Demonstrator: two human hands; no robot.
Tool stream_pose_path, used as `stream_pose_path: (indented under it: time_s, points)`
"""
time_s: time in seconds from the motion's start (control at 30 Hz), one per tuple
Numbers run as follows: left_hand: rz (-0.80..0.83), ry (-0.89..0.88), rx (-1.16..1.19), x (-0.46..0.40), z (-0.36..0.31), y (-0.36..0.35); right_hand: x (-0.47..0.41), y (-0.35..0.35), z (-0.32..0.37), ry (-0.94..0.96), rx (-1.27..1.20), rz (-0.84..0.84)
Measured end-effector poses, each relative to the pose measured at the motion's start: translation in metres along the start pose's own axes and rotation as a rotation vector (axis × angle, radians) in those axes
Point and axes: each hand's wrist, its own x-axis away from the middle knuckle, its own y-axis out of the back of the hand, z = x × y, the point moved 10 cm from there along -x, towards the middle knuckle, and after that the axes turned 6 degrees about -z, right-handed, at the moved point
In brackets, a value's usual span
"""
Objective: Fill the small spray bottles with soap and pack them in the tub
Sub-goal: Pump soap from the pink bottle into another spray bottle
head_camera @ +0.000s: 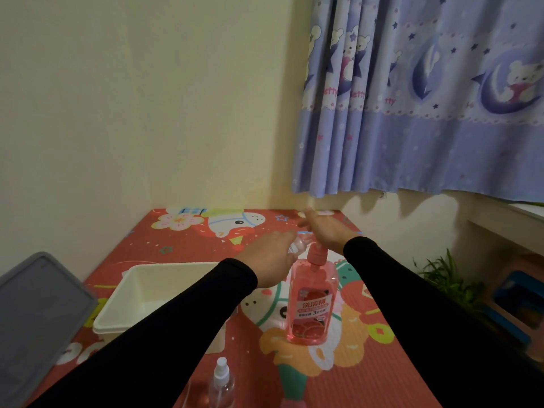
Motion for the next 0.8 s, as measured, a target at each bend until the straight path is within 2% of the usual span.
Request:
stream_pose_path:
  time_s: [0.27, 0.43, 0.8]
  points:
    - [0.05, 0.007, -0.02, 0.003, 0.001, -0.011, 0.006, -0.011, -0.007, -0.003, 0.175, 0.063]
    - [0.008, -0.002, -0.006, -0.002, 0.0, 0.001, 0.0, -0.001, 0.004, 0.007, -0.023, 0.034]
    - [0.054, -0.004, -0.012, 0.001, 0.004, -0.01, 0.006, -0.007, -0.003, 0.002, 0.103, 0.018]
